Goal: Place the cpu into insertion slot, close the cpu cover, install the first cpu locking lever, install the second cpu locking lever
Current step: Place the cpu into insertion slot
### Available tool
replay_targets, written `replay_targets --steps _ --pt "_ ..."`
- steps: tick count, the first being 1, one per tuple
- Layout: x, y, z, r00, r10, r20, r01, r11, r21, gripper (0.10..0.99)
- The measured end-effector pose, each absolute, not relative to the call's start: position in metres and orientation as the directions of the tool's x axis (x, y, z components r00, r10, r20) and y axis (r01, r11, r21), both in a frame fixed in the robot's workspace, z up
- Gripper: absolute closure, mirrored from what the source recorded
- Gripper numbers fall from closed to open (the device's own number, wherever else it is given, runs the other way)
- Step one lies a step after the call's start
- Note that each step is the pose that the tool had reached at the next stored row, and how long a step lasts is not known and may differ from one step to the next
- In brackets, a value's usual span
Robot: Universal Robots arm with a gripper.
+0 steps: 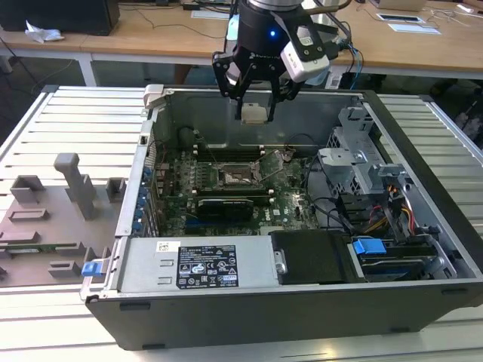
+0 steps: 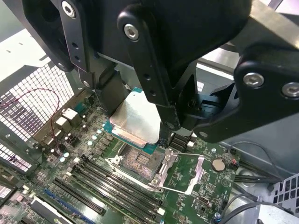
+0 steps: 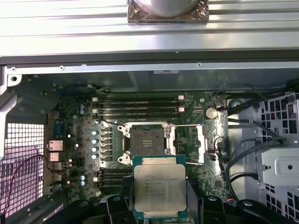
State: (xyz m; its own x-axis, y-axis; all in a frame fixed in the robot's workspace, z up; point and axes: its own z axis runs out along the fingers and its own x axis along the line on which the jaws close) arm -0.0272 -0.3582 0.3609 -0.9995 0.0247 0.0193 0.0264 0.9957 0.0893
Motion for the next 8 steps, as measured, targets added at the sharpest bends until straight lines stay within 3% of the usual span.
replay_targets --steps 8 --pt "-0.0272 -0.3582 0.3536 -1.0 0.025 0.019 0.026 0.996 0.089 0.545"
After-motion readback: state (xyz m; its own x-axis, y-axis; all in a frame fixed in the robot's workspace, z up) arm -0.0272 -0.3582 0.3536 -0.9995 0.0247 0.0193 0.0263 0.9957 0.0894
